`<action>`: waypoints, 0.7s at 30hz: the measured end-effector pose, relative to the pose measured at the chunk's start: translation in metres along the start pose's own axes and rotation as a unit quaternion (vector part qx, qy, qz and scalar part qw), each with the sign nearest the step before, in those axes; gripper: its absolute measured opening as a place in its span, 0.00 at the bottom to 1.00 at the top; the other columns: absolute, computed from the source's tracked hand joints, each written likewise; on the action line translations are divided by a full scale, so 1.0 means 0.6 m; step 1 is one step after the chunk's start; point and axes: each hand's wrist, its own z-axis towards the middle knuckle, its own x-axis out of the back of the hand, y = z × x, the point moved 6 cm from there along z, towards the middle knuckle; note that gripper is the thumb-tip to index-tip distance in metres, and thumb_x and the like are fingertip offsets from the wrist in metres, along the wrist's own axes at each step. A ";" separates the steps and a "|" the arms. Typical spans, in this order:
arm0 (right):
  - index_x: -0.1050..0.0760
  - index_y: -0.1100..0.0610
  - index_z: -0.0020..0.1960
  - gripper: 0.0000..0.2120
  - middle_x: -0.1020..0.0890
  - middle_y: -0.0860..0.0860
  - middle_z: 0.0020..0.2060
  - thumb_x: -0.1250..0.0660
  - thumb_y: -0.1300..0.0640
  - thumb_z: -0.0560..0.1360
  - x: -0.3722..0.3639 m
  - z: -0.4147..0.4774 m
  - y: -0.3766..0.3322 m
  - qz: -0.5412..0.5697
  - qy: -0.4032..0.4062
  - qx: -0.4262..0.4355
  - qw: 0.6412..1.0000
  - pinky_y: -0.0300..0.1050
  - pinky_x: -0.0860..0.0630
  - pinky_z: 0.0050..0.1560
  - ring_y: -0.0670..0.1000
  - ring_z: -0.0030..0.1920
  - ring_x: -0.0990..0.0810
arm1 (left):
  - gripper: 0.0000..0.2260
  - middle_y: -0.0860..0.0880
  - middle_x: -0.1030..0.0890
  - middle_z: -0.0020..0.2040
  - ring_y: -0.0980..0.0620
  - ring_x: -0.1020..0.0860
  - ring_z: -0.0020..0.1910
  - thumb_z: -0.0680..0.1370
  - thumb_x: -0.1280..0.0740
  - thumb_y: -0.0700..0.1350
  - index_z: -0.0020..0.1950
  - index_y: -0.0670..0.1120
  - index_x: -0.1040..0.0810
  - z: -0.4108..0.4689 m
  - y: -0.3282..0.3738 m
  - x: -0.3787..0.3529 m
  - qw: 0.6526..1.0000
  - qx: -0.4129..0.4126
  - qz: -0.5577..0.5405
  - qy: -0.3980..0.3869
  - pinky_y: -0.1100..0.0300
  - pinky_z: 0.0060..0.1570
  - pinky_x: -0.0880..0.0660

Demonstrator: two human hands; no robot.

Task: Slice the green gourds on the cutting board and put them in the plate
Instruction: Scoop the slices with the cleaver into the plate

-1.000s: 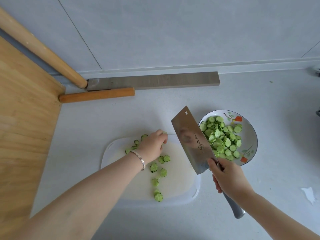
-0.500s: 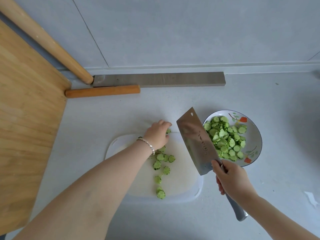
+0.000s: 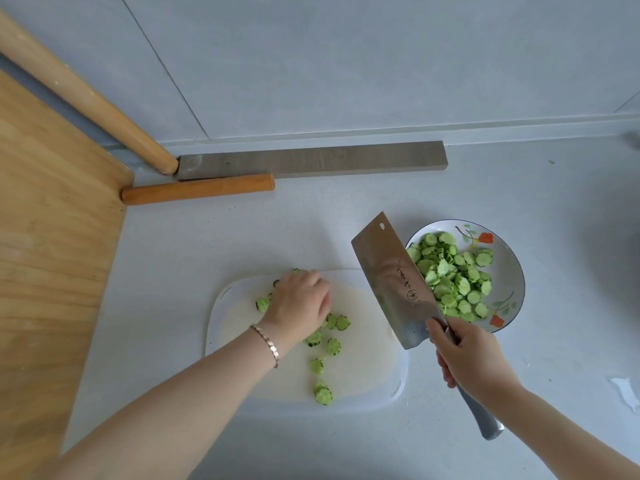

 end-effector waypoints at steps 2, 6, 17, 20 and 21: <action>0.31 0.62 0.32 0.18 0.26 0.54 0.22 0.39 0.55 0.78 -0.003 0.002 -0.001 0.000 -0.004 0.002 1.000 0.38 0.29 0.21 0.47 0.18 0.29 | 0.07 0.43 0.22 0.49 0.43 0.23 0.45 0.74 0.35 0.40 0.50 0.40 0.21 0.008 -0.040 0.005 0.994 0.107 -0.001 0.002 0.52 0.43 0.26; 0.32 0.63 0.32 0.18 0.27 0.54 0.22 0.39 0.56 0.78 -0.013 0.000 -0.001 -0.001 -0.008 0.006 1.000 0.39 0.29 0.21 0.48 0.18 0.30 | 0.12 0.44 0.27 0.56 0.45 0.30 0.55 0.79 0.41 0.44 0.59 0.42 0.26 0.016 -0.072 -0.015 0.983 0.176 0.014 -0.055 0.54 0.54 0.29; 0.31 0.61 0.31 0.18 0.26 0.54 0.22 0.39 0.56 0.78 -0.017 -0.014 0.015 -0.003 -0.014 0.001 1.000 0.37 0.31 0.20 0.47 0.18 0.30 | 0.07 0.43 0.25 0.37 0.43 0.25 0.37 0.65 0.25 0.35 0.37 0.39 0.22 -0.005 -0.010 -0.032 0.996 0.079 0.042 -0.016 0.55 0.32 0.27; 0.31 0.63 0.32 0.18 0.26 0.54 0.21 0.39 0.57 0.78 -0.017 -0.021 0.026 0.002 -0.010 -0.001 1.000 0.38 0.30 0.21 0.48 0.18 0.30 | 0.12 0.45 0.25 0.33 0.47 0.26 0.32 0.57 0.21 0.35 0.34 0.41 0.22 -0.032 0.023 -0.048 0.997 0.071 0.020 -0.023 0.59 0.26 0.27; 0.30 0.64 0.32 0.18 0.26 0.54 0.21 0.39 0.57 0.78 -0.018 -0.024 0.031 0.006 -0.010 -0.003 1.000 0.39 0.30 0.21 0.48 0.18 0.30 | 0.13 0.46 0.24 0.34 0.47 0.26 0.33 0.57 0.21 0.35 0.35 0.41 0.21 -0.044 0.035 -0.052 0.997 0.072 0.009 -0.022 0.60 0.26 0.26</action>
